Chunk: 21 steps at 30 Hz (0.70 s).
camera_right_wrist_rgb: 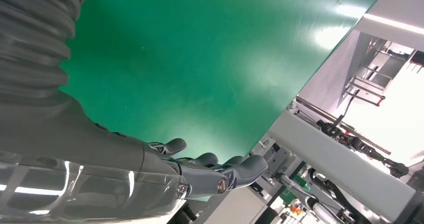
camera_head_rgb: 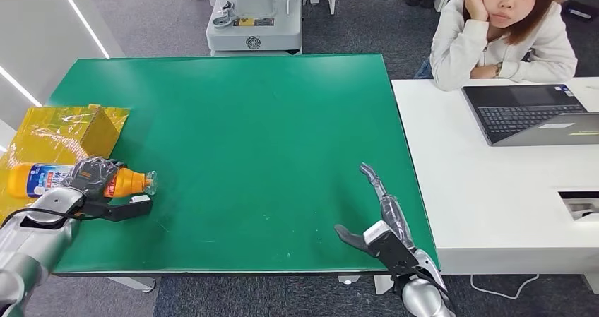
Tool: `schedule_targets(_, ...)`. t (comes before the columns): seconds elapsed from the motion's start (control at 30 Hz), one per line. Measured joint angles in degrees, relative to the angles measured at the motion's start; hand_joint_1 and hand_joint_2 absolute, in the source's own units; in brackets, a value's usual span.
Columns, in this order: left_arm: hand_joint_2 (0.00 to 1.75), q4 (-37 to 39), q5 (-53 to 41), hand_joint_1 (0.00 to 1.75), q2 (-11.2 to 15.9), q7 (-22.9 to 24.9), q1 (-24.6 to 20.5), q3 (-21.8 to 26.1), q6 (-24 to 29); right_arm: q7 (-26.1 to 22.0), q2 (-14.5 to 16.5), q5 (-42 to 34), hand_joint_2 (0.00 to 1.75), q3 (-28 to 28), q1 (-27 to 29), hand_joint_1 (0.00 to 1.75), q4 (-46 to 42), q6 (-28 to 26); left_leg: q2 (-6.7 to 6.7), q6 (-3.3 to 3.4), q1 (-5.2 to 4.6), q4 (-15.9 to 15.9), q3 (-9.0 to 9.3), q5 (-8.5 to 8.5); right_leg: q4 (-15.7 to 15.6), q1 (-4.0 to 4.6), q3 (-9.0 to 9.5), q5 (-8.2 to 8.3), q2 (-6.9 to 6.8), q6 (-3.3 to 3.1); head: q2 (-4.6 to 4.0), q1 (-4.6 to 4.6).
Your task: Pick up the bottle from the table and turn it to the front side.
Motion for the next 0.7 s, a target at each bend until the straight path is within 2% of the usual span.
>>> schedule_targets(0.07, 1.75, 0.3, 0.6, 0.07, -0.5, 0.8, 0.0, 0.8, -1.2, 0.1, 0.0, -0.1, 1.75, 0.0, 0.0, 0.0, 0.1, 0.0, -0.01, -0.01, 0.0, 0.0, 0.0, 0.01, 0.0, 0.0, 0.01, 0.0, -0.02, 0.0, 0.0, -0.01)
schedule_targets(0.1, 1.75, 0.4, 0.8, 0.0, -0.7, 1.2, 0.0, 1.1, -1.7, 0.2, 0.0, -0.1, 1.75, 0.0, 0.0, 0.0, 0.1, 0.0, -0.01, -0.01, 0.0, 0.0, 0.0, 0.02, 0.0, 0.0, 0.01, 0.0, -0.03, 0.0, 0.0, 0.0)
schedule_targets(0.37, 1.75, 1.2, 3.7, 0.0, -1.6, 5.1, 1.0, 4.9, -3.5, 0.2, 0.0, -1.3, 1.75, 0.0, 0.0, 0.0, 1.0, -0.1, 0.01, -0.03, 0.01, 0.0, 0.01, 0.03, 0.0, 0.01, 0.01, 0.04, 0.0, -0.04, 0.0, 0.0)
schedule_targets(0.57, 1.75, 1.3, 4.6, 0.0, -1.6, 5.4, 2.2, 7.2, -1.2, 0.2, 0.0, -2.7, 1.75, 0.0, -0.2, 0.0, 2.0, 0.2, 0.01, -0.03, 0.01, 0.0, 0.02, 0.03, 0.0, 0.01, 0.01, 0.03, 0.0, -0.05, 0.0, -0.01)
schedule_targets(0.7, 1.75, 1.3, 6.1, 0.0, -2.0, 4.0, 3.4, 9.0, 2.4, -0.2, 0.0, -3.3, 1.75, 0.0, -0.3, 0.0, 2.8, 0.4, 0.01, -0.03, 0.01, 0.0, 0.04, 0.03, 0.0, 0.01, 0.01, 0.03, 0.0, -0.05, 0.0, 0.0)
